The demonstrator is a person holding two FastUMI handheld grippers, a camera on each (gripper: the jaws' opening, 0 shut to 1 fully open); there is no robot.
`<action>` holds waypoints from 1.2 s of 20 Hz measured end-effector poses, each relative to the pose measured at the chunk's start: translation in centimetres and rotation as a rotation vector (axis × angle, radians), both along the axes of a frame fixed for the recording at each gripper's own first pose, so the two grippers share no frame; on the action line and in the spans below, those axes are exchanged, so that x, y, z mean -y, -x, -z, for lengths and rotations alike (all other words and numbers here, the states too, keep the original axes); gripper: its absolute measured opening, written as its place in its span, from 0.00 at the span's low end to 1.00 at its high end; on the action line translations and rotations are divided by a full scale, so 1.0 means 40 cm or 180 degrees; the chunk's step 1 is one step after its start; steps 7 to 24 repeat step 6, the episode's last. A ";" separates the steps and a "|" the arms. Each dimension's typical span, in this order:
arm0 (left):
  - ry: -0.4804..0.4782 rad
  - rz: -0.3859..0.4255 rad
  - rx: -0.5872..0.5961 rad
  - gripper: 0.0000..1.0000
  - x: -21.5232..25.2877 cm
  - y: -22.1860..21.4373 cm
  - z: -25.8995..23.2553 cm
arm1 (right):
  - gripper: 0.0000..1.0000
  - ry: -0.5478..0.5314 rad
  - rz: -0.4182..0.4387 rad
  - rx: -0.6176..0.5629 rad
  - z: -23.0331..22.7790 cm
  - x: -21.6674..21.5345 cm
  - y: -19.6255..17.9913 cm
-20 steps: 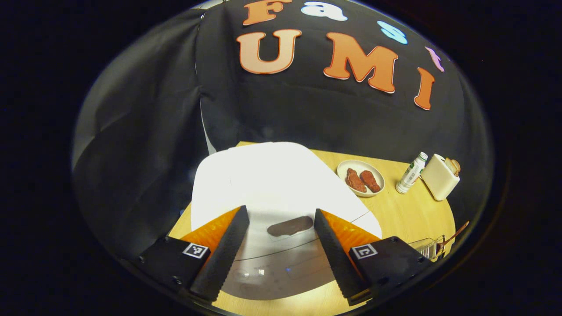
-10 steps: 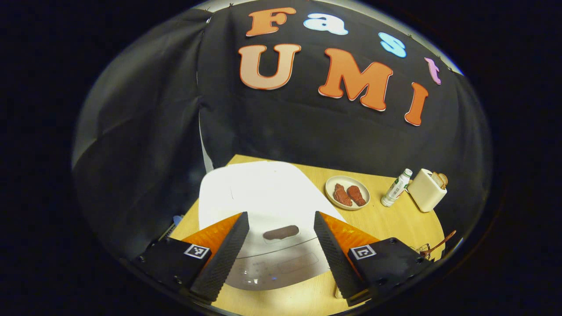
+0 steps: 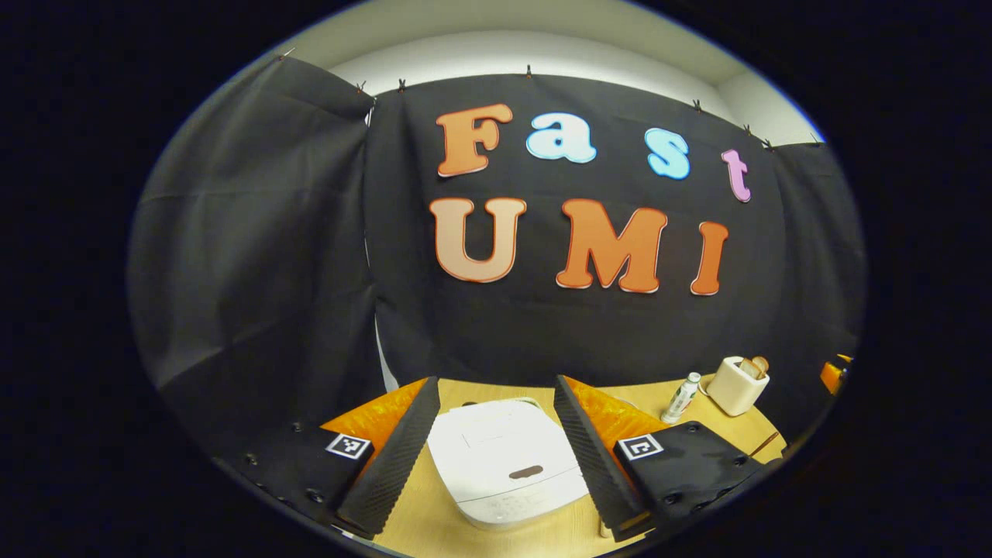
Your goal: Close the left gripper, press the button to open the rice cooker; take a wooden spoon from the chopstick holder with the right hand, scoop a spoonful of rice and pour it into the rice cooker, then put the wooden spoon back into the chopstick holder.
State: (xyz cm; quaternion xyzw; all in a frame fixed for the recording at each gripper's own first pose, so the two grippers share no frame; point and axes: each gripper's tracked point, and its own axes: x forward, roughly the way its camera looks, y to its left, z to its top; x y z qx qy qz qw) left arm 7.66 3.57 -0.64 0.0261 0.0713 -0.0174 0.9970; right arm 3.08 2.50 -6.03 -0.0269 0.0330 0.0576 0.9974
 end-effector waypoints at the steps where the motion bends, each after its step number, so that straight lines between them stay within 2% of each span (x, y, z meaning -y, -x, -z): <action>1: 0.0012 0.0006 0.0074 1.00 -0.002 0.013 -0.029 | 0.95 0.0012 0.0000 0.0034 -0.016 -0.001 0.004; 6: 0.0058 0.0011 0.0247 1.00 -0.021 0.071 -0.101 | 0.95 0.0049 -0.0010 0.0131 -0.069 -0.006 0.020; 24: 0.0058 0.0011 0.0247 1.00 -0.021 0.071 -0.101 | 0.95 0.0049 -0.0010 0.0131 -0.069 -0.006 0.020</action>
